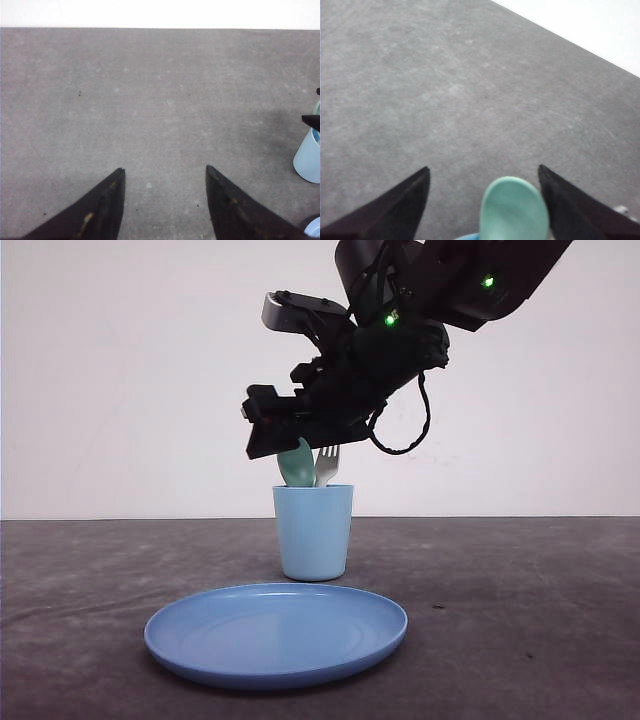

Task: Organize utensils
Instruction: 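Insert the spoon into the cup beside the fork and release, then move the right gripper down around the blue cup rim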

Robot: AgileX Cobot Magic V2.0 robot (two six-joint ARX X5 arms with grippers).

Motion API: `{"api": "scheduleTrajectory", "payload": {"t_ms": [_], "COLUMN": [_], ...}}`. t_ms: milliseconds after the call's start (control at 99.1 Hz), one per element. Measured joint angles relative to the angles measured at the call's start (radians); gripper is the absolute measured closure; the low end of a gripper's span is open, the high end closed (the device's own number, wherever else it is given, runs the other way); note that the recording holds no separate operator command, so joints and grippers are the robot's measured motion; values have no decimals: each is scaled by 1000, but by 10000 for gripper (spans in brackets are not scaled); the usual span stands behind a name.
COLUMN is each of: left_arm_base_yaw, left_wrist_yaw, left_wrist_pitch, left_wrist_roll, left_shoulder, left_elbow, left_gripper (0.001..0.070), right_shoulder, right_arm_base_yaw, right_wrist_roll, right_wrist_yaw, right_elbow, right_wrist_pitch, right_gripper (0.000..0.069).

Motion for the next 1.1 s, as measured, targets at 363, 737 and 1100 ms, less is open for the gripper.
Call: {"api": "scheduleTrajectory", "payload": {"t_ms": [363,737,1100], "left_arm_base_yaw": [0,0,0], "left_wrist_yaw": [0,0,0], "left_wrist_pitch": [0,0,0], "left_wrist_roll": [0,0,0], "left_shoulder": [0,0,0], "left_elbow": [0,0,0], "left_gripper": [405,405,405], "right_shoulder": [-171,-472,-584], "right_arm_base_yaw": [34,-11,-61], "right_wrist_roll": [2,80,144], "right_wrist_yaw": [6,61,61], "right_elbow": [1,2,-169], "right_wrist_pitch": [-133,-550,-687], "right_gripper": [198,10,11]}}
